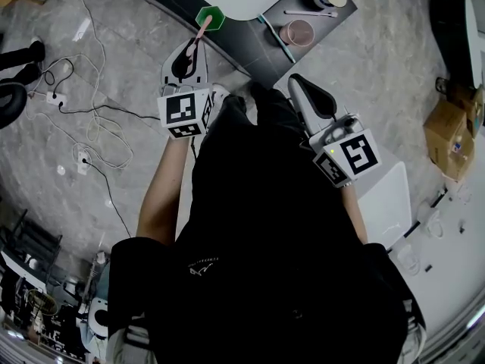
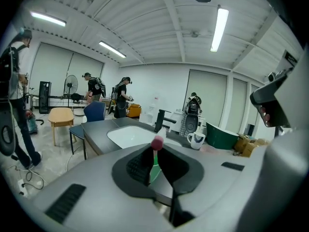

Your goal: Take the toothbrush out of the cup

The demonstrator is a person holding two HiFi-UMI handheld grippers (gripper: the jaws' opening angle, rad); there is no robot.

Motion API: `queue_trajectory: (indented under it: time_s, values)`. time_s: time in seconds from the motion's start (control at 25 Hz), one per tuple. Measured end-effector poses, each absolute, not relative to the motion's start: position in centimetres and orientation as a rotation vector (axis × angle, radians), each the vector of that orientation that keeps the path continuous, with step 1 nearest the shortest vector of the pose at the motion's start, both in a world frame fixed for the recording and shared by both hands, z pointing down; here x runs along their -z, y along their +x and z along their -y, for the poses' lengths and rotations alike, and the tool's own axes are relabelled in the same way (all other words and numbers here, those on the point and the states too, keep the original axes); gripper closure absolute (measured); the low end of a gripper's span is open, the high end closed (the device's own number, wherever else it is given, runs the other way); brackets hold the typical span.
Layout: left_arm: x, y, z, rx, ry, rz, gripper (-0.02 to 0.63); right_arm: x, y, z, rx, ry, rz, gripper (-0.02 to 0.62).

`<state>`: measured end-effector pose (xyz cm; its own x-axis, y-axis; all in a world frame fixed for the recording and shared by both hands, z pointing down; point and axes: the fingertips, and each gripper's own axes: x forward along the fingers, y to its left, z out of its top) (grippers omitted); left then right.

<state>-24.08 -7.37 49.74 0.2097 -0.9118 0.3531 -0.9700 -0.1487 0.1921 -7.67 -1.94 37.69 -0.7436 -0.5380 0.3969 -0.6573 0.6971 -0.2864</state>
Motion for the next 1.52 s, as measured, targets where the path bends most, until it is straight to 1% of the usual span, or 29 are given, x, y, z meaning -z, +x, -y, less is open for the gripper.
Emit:
queue_trajectory:
  time_s: [0.76,1.16,1.52]
  values:
    - [-41.0,-21.6,-0.2,-0.030,2.106,1.904,0.581,-35.0,-7.5,-0.9,-0.600,0.775,2.805,0.589]
    - [-40.9,-20.9,-4.1,-0.041,2.062,1.946,0.581,-36.2,-8.4,-2.0,-0.508,0.643,2.820,0.589]
    - [-38.6,-22.2,-3.6,-0.003,2.040,2.035,0.581,-33.9,-9.7,-1.0,-0.415,0.563,2.903,0.589]
